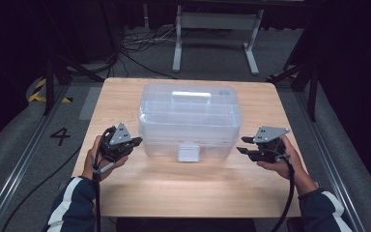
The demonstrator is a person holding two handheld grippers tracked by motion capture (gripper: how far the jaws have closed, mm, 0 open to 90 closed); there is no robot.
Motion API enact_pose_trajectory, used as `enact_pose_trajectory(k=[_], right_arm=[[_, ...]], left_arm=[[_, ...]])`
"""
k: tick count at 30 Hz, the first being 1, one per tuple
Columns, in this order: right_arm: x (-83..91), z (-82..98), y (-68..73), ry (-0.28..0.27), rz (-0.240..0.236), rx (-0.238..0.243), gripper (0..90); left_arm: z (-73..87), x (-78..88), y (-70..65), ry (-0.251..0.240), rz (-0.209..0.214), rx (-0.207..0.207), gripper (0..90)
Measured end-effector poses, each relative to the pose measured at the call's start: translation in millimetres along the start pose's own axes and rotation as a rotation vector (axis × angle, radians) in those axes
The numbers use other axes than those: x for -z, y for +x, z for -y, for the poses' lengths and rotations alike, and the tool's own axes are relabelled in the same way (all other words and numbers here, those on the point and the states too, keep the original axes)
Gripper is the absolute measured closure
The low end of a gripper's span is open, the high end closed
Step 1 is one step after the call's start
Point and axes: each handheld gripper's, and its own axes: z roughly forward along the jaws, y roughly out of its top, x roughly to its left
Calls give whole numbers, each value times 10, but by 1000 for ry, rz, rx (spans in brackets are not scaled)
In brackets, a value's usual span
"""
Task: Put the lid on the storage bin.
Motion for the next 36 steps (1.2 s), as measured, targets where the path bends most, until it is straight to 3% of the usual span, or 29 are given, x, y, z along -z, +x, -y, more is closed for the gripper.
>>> enact_pose_trajectory(k=[13,24,36], right_arm=[[-35,1,15,2,-14,-7,552],[-74,0,30,28,-6,3,496],[-38,13,60,51,-5,30,423]], left_arm=[[32,-6,-9,7,0,-8,898],[75,31,-40,6,-2,-19,825],[222,-6,-134,102,2,-41,546]])
